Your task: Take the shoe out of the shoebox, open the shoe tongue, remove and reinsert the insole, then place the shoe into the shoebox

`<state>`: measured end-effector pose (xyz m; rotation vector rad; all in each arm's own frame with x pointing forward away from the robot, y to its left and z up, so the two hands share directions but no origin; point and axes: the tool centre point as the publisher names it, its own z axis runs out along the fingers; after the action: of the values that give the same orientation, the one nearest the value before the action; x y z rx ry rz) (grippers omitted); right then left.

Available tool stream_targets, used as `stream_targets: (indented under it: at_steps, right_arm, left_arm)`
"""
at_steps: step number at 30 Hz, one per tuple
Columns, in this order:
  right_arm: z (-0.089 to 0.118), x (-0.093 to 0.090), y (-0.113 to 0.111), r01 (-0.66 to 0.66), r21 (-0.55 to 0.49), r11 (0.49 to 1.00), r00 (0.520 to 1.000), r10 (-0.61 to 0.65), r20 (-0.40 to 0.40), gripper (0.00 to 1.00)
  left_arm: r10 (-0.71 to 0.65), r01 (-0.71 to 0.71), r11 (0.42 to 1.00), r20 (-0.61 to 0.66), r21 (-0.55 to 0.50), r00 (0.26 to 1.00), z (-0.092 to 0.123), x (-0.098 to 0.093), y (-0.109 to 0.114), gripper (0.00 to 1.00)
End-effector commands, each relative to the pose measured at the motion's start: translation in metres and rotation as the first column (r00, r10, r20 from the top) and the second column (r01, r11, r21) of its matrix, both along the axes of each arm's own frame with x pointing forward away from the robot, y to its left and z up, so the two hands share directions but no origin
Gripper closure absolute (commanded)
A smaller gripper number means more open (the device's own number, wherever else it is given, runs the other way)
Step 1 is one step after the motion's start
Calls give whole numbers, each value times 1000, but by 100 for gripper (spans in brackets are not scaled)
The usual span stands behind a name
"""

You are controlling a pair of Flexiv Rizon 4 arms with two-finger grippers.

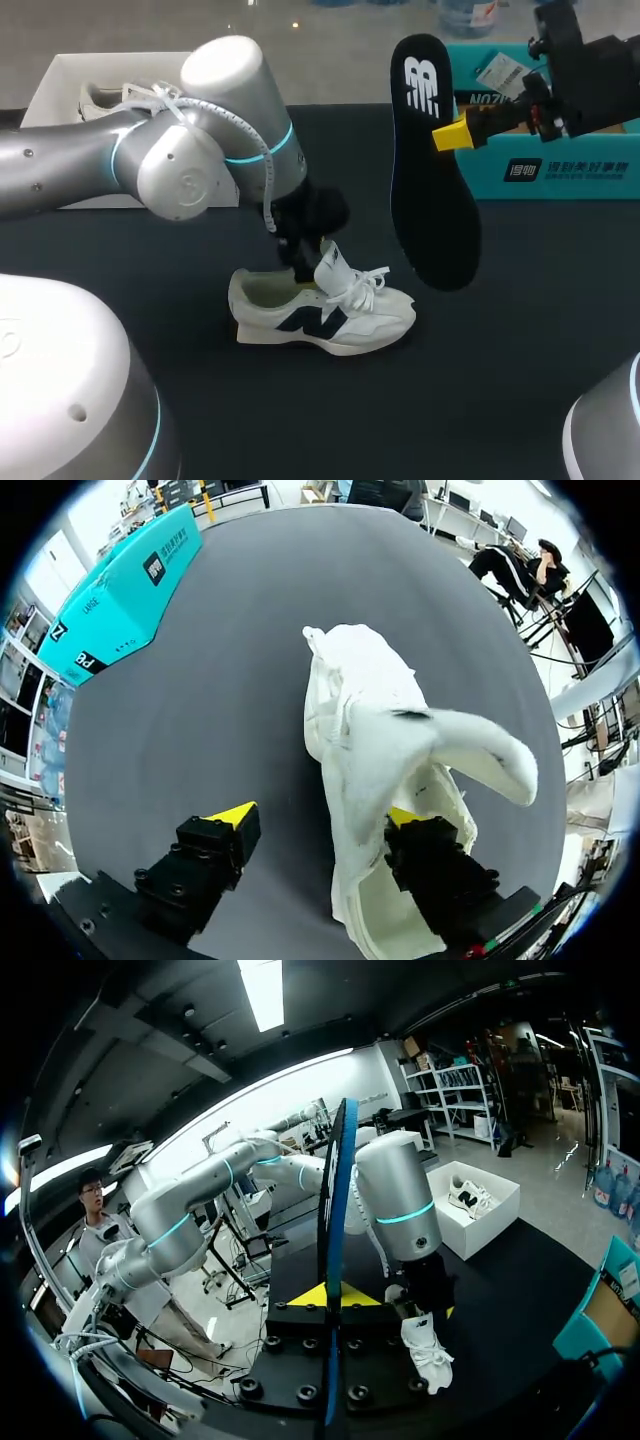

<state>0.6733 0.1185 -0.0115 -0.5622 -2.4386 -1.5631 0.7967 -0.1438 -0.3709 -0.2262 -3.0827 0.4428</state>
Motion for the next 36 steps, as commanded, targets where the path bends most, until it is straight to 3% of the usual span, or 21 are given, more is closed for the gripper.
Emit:
stream_targets:
  at_steps: [1, 3, 4, 6, 9, 36]
  right_arm:
    - [0, 2, 1, -1, -1, 1000, 1000, 1, -1, 100]
    - [0, 2, 1, -1, -1, 1000, 1000, 1, -1, 100]
    - [0, 2, 1, -1, -1, 1000, 1000, 1, -1, 100]
    - [0, 2, 1, -1, -1, 1000, 1000, 1, -1, 100]
    - [0, 2, 1, -1, -1, 1000, 1000, 1, -1, 100]
    - [0, 2, 1, -1, -1, 1000, 1000, 1, -1, 100]
  left_arm:
    - [4, -4, 1000, -12, 4, 1000, -9, 5, -3, 52]
    - [7, -7, 1000, -13, 9, 1000, -10, 5, -2, 56]
    - [5, -5, 1000, -14, 11, 1000, -10, 5, -1, 67]
    - [1, -1, 999, -5, 36, 1000, -11, 3, -1, 71]
    - [1, -1, 999, -5, 36, 1000, -11, 3, -1, 100]
    - [1, -1, 999, -5, 36, 1000, -11, 3, -1, 100]
